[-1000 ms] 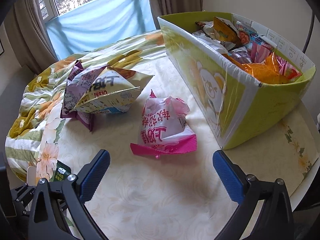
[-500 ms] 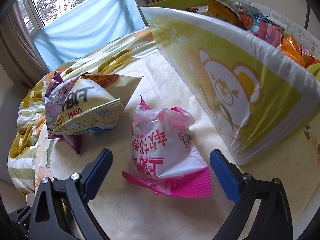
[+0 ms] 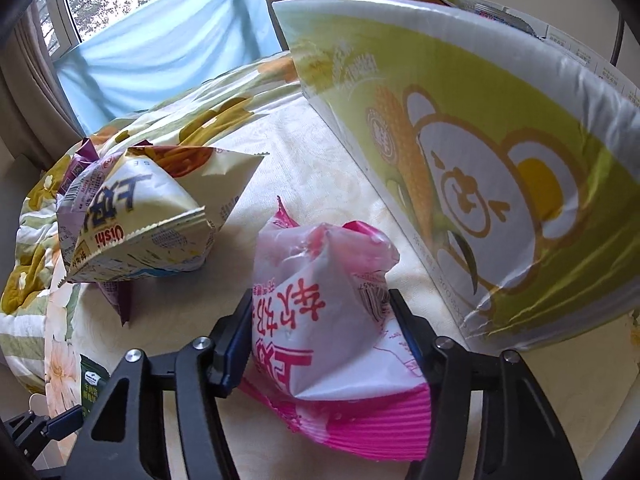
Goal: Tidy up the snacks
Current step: 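Grasp the green cracker pack with the left tool while the right tool grasps the pink bag, then carry both packs into the yellow box and open both tools to drop them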
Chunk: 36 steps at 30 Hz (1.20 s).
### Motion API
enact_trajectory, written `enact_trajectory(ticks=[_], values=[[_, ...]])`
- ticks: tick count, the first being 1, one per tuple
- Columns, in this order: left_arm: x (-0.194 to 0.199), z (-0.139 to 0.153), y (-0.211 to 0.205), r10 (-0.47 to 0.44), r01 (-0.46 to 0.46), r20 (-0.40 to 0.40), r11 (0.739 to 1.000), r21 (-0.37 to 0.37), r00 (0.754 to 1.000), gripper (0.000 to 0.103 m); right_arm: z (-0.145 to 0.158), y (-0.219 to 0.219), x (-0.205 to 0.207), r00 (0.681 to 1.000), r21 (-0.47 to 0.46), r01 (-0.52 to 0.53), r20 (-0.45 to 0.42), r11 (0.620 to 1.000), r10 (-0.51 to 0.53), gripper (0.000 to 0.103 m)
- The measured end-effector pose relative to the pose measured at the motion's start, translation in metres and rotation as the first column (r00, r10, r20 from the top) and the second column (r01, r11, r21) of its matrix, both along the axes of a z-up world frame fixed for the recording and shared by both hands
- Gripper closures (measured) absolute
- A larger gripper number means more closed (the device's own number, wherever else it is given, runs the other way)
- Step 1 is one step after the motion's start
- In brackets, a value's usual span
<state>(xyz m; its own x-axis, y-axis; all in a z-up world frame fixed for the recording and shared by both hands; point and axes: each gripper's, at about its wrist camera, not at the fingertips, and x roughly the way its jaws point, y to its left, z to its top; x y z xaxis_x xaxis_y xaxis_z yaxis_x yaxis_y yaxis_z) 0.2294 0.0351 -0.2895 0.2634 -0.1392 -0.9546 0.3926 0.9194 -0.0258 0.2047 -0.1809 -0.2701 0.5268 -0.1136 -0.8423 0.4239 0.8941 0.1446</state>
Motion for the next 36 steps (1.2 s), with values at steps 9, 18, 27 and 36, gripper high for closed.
enact_trajectory(ticks=[9,18,27,36], values=[[0.001,0.008,0.008,0.02,-0.02,0.005,0.999,-0.04,1.0,0.062,0.011,0.002,-0.018,0.999,0.022,-0.047,-0.009,0.999,0.047,0.057],[-0.01,0.05,0.018,0.044,-0.038,0.063,0.995,-0.096,0.997,0.062,0.041,0.025,-0.039,0.992,0.022,-0.122,0.029,0.992,0.122,0.057],[-0.023,0.119,0.0,0.033,-0.008,0.158,0.987,-0.159,0.987,0.062,0.112,0.035,-0.061,0.975,0.008,-0.199,0.106,0.98,0.197,0.057],[-0.034,0.181,-0.061,0.049,-0.004,0.255,0.985,-0.173,0.966,0.062,0.17,-0.015,-0.074,0.948,0.001,-0.256,0.197,0.967,0.251,0.057]])
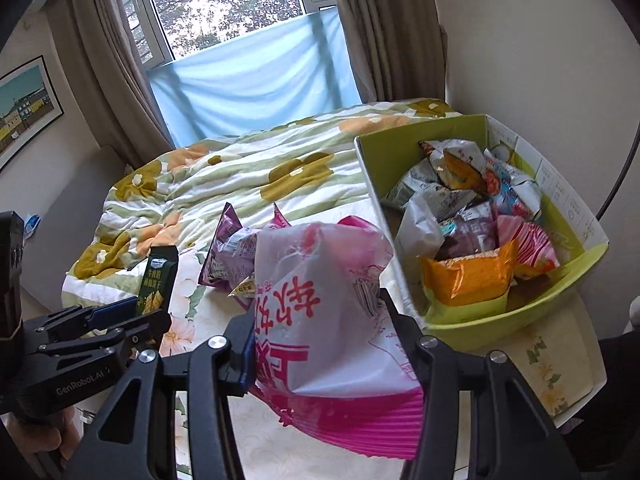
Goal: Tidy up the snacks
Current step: 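Carry both packs into the yellow box and open both tools to drop them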
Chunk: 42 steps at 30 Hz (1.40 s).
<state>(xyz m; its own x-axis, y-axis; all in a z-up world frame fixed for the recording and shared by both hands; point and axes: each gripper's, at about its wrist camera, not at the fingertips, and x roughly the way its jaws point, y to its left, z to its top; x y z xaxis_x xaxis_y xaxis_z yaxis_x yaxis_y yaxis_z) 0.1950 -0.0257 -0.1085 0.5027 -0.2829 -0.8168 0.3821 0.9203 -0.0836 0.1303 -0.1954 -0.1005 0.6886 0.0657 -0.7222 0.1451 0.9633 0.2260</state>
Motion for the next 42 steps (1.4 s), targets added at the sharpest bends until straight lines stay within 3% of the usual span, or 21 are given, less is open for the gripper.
enact_trajectory(ticks=[6,11,19,27,29,30,31,33,37,42], values=[[0.003,0.024,-0.07,0.019,-0.017,0.028,0.998,-0.054,0.999,0.062,0.02,-0.067,-0.004,0.999,-0.017,-0.041,0.015,0.999,0.041,0.057],[0.015,0.025,-0.141,0.013,-0.011,0.03,0.997,-0.073,0.999,0.062,0.03,-0.128,0.001,0.998,-0.034,-0.051,0.033,0.998,0.052,0.057],[0.046,-0.002,-0.238,0.021,-0.023,-0.018,0.995,-0.102,1.0,0.062,0.024,-0.208,0.025,0.995,-0.05,-0.092,0.024,0.995,0.093,0.057],[0.076,-0.044,-0.287,0.048,-0.051,-0.097,0.998,-0.033,0.994,0.061,0.014,-0.245,0.049,0.989,-0.036,-0.145,-0.003,0.989,0.145,0.057],[0.08,-0.052,-0.293,0.052,-0.053,-0.108,0.999,-0.003,0.993,0.056,0.013,-0.247,0.052,0.988,-0.035,-0.157,-0.006,0.987,0.157,0.057],[0.08,-0.054,-0.294,0.059,-0.058,-0.108,0.998,0.011,0.992,0.042,0.012,-0.249,0.054,0.987,-0.03,-0.162,-0.007,0.986,0.162,0.057],[0.079,-0.055,-0.294,0.068,-0.066,-0.106,0.998,0.02,0.992,0.016,0.011,-0.25,0.055,0.986,-0.024,-0.166,-0.007,0.986,0.166,0.057],[0.074,-0.054,-0.286,0.091,-0.089,-0.08,0.996,0.019,0.993,0.001,0.01,-0.253,0.056,0.985,-0.019,-0.173,-0.006,0.985,0.173,0.057],[0.063,-0.05,-0.266,0.116,-0.115,-0.074,0.993,0.019,0.99,0.001,0.009,-0.252,0.055,0.984,-0.008,-0.179,-0.004,0.984,0.179,0.057],[0.048,-0.034,-0.245,0.152,-0.152,-0.011,0.988,0.037,0.988,0.001,0.013,-0.248,0.059,0.98,0.006,-0.199,-0.007,0.98,0.199,0.057]])
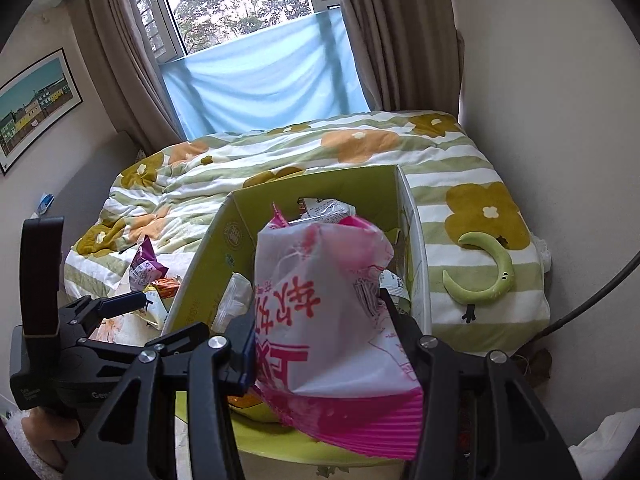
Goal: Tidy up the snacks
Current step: 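Carry both packs into the yellow box and open both tools to drop them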
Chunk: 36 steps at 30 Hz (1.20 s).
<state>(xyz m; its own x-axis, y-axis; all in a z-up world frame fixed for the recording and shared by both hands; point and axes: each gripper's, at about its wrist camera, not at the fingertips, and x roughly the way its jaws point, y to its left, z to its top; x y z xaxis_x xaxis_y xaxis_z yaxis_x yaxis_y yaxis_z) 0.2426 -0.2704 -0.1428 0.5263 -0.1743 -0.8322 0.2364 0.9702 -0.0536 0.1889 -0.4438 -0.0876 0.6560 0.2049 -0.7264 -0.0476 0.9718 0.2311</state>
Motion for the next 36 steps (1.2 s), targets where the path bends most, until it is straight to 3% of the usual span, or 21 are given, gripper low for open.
enact_trajectory(ticks=[5,17,19,20,21,23,36], values=[[-0.008,0.016,0.014,-0.002,0.001,0.046,1.0,0.023,0.999,0.001,0.006,0.012,0.011,0.999,0.019,-0.036,-0.005,0.999,0.037,0.057],[-0.008,0.018,0.041,0.009,-0.011,0.036,0.997,0.075,0.999,0.001,-0.019,0.048,0.07,0.988,0.081,-0.1,-0.111,0.992,0.109,0.055],[-0.009,0.017,0.046,0.014,-0.016,0.031,0.997,0.069,0.999,0.001,-0.026,0.053,0.076,0.985,0.096,-0.099,-0.129,0.99,0.112,0.047],[-0.009,0.017,0.048,0.017,-0.019,0.03,0.998,0.065,0.999,0.001,-0.029,0.055,0.077,0.985,0.094,-0.097,-0.134,0.991,0.109,0.034],[-0.009,0.016,0.05,0.018,-0.02,0.028,0.998,0.061,0.999,0.001,-0.03,0.057,0.078,0.985,0.092,-0.093,-0.135,0.991,0.105,0.014],[-0.01,0.016,0.053,0.021,-0.022,0.025,0.998,0.055,0.999,0.001,-0.029,0.057,0.075,0.989,0.09,-0.08,-0.114,0.993,0.091,0.001],[-0.029,0.04,0.057,0.03,-0.031,0.067,0.999,0.02,0.997,0.001,-0.003,0.05,0.041,0.997,-0.005,-0.053,-0.055,0.999,0.053,0.001]])
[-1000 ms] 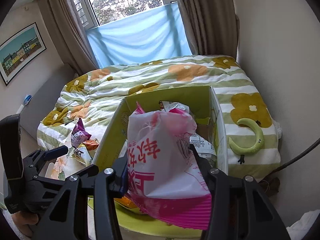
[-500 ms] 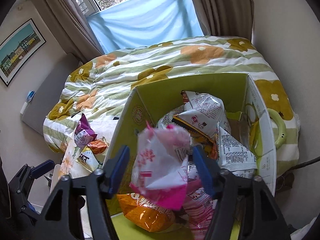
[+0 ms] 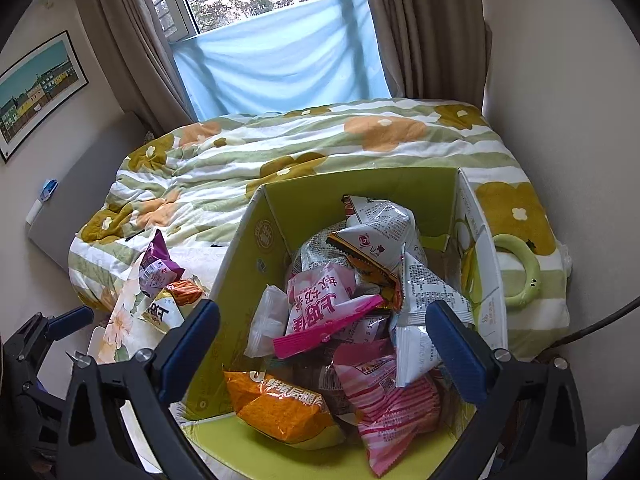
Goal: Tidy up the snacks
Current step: 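Move both tools back toward the purple and yellow Oishi bags on the table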
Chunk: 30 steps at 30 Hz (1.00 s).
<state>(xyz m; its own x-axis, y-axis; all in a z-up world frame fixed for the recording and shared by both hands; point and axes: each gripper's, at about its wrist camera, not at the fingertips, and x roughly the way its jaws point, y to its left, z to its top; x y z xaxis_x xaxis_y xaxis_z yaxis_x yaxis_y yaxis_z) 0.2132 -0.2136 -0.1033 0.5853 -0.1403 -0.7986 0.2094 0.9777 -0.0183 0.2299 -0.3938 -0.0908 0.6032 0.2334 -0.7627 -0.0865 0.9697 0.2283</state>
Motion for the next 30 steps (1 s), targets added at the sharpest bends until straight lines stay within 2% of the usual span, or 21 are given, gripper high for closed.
enact_trajectory(ticks=[12,23,26,30], values=[[-0.053,0.044,0.013,0.071,-0.073,0.129,0.997,0.008,0.989,0.001,0.043,-0.009,-0.061,0.996,-0.067,0.05,0.074,0.996,-0.045,0.001],[-0.097,0.037,0.038,0.125,-0.126,0.148,0.992,-0.004,0.981,0.001,0.039,-0.017,-0.114,0.993,-0.123,0.093,0.086,0.988,-0.082,0.001],[-0.101,0.033,0.053,0.136,-0.136,0.149,0.991,-0.007,0.98,0.001,0.037,-0.013,-0.124,0.992,-0.138,0.099,0.091,0.986,-0.086,0.001],[-0.098,0.028,0.083,0.161,-0.155,0.139,0.987,-0.05,0.977,0.001,0.033,-0.001,-0.128,0.994,-0.134,0.088,0.076,0.987,-0.079,0.001]])
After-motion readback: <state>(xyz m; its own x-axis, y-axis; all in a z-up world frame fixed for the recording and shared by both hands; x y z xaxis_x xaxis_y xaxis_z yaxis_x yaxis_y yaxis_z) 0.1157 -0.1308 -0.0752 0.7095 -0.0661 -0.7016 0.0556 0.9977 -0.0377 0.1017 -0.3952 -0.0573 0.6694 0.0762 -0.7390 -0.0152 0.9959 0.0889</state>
